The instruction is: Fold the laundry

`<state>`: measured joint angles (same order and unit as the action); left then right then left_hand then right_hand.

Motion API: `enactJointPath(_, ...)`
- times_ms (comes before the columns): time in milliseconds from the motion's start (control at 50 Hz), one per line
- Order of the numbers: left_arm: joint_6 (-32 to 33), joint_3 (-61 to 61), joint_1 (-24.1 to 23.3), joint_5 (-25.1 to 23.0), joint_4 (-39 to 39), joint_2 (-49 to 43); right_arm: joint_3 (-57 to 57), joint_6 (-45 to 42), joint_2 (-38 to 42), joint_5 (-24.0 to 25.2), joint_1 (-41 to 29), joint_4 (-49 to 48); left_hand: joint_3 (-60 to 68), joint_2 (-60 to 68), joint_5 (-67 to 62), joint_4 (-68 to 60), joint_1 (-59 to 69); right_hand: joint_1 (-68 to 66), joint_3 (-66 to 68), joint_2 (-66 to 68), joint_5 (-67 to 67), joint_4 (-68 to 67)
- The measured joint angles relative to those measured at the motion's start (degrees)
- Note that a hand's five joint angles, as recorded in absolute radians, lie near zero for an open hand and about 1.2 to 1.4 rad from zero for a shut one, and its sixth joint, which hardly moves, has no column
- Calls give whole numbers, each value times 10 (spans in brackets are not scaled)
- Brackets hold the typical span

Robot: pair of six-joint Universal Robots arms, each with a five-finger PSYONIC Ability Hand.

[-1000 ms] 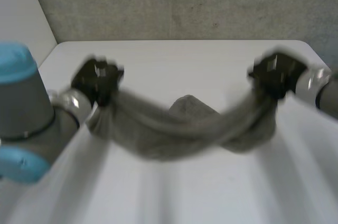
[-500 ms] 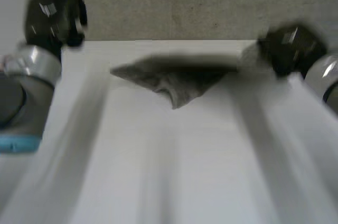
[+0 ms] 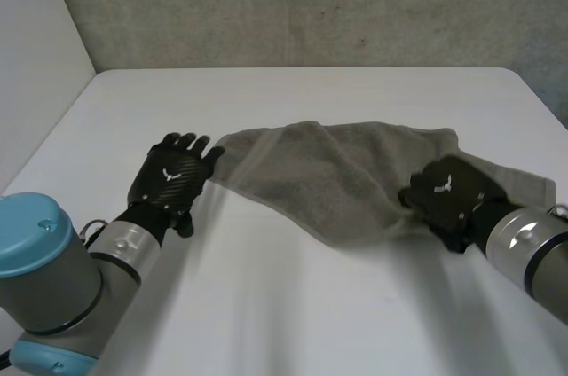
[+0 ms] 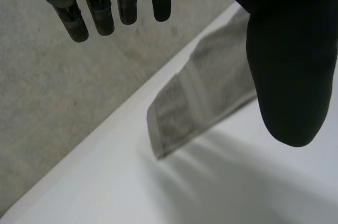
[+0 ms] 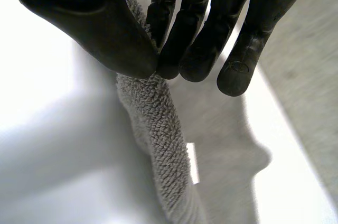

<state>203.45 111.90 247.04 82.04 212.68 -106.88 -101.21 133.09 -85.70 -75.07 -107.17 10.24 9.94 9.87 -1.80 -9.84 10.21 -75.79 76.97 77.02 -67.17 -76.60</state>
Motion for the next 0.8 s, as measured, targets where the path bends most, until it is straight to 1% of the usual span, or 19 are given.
enactJointPath(140,-50,-15,-38,0,18,-11,37,36,-84,10,-23,4,0,0,0,1,-2,0,0,0,0,0)
enactJointPath(300,-72,-42,-74,1,23,-47,93,93,-147,8,-37,8,0,0,0,1,-2,0,0,0,0,0)
enactJointPath(400,-90,-69,-91,2,24,-75,120,115,-168,7,-43,20,0,1,0,-1,-2,0,0,0,0,0)
enactJointPath(520,-111,-108,-104,12,25,-108,138,121,-179,7,-64,49,2,4,0,-3,0,0,0,0,0,0)
enactJointPath(700,-144,-186,-121,71,21,-170,139,119,-196,3,-95,86,9,9,0,-10,4,0,2,0,0,0)
enactJointPath(800,-174,-200,-133,74,14,-185,136,119,-204,-1,-95,87,11,12,0,-12,7,0,2,0,0,0)
